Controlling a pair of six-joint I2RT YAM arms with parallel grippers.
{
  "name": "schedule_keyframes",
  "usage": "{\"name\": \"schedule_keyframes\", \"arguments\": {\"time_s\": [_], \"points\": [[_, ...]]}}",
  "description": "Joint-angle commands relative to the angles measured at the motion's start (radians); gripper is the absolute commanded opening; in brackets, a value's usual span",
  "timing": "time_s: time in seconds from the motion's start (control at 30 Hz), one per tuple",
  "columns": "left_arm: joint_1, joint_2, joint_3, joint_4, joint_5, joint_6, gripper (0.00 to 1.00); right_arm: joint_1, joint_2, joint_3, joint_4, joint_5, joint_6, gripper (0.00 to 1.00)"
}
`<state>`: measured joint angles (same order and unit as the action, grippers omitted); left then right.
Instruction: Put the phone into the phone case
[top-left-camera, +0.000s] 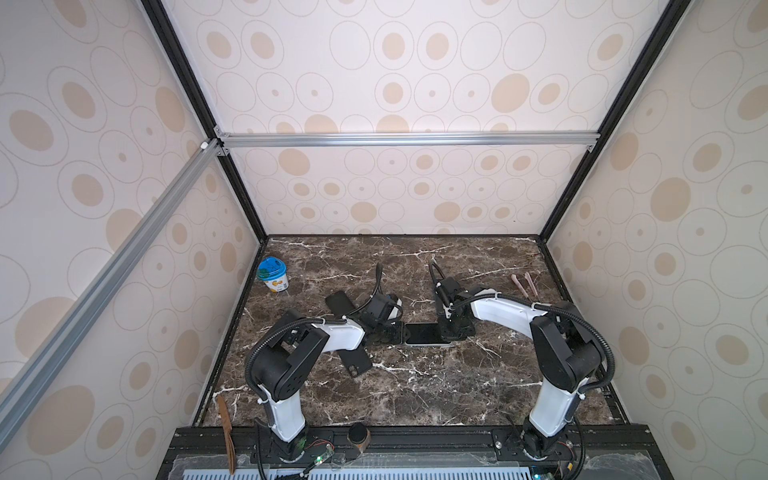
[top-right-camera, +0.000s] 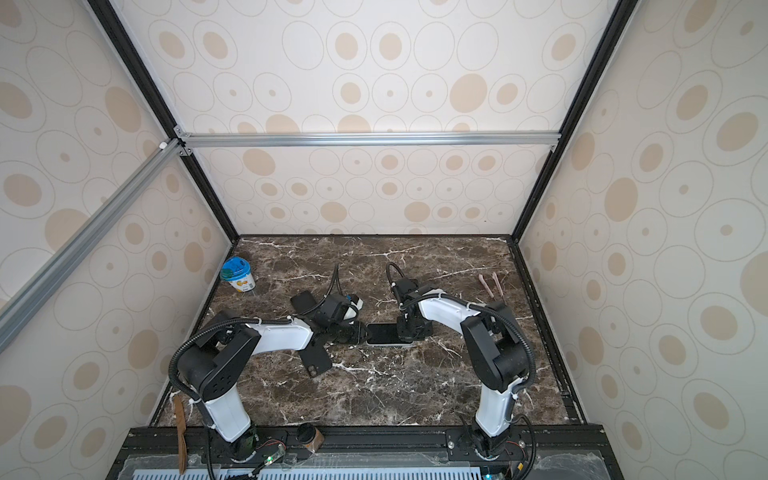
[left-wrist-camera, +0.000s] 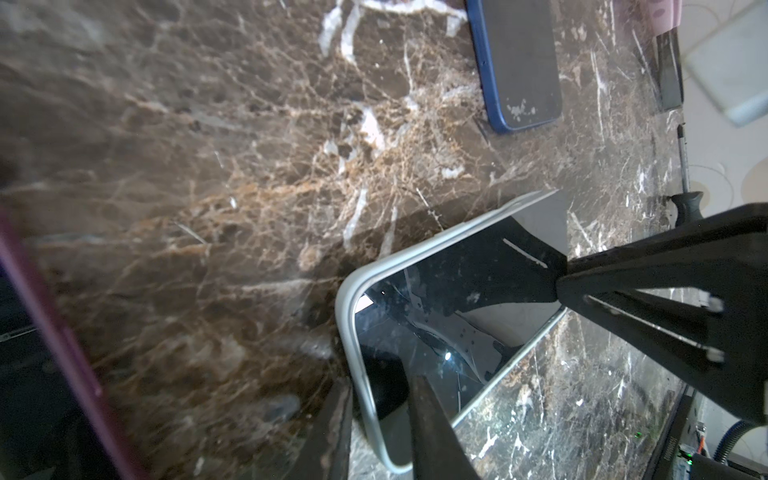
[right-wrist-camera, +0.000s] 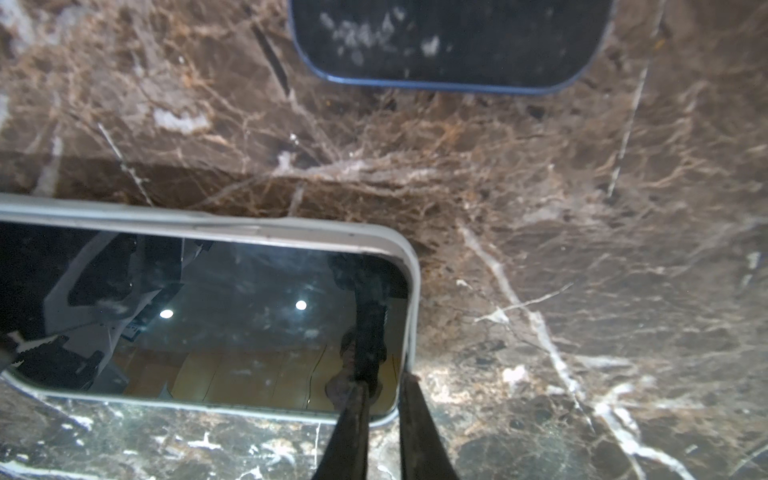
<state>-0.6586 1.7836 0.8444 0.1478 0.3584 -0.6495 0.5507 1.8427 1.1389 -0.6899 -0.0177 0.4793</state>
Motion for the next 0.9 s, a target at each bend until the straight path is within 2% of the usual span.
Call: {"name": "schedule_keyframes", "arguments": {"time_s": [0.0,0.23,0.47,0.73,0.87], "points": [[-0.001,-0.018,0.005,-0.076,-0.060,0.024,0.26,0.054,0.210,-0.179,0.208,-0.095,-0.028,0.15],[0.004,-0.034,0.032,-0.114,-0.088,0.043,0.31,0.042,0.032,-0.067,0.039,-0.009,-0.091,0.16],[0.017,-0.041,0.084,-0.141,-0.102,0.059,0.41,-0.013,-0.045,0.052,-0.064,-0.051,-0.131,0.20],[0.028,-0.025,0.137,-0.154,-0.089,0.086,0.38,-0.085,-0.065,0.109,-0.065,-0.134,-0.186,0.23],[0.033,-0.008,0.161,-0.169,-0.090,0.091,0.38,-0.118,-0.054,0.118,-0.054,-0.134,-0.197,0.23]]}}
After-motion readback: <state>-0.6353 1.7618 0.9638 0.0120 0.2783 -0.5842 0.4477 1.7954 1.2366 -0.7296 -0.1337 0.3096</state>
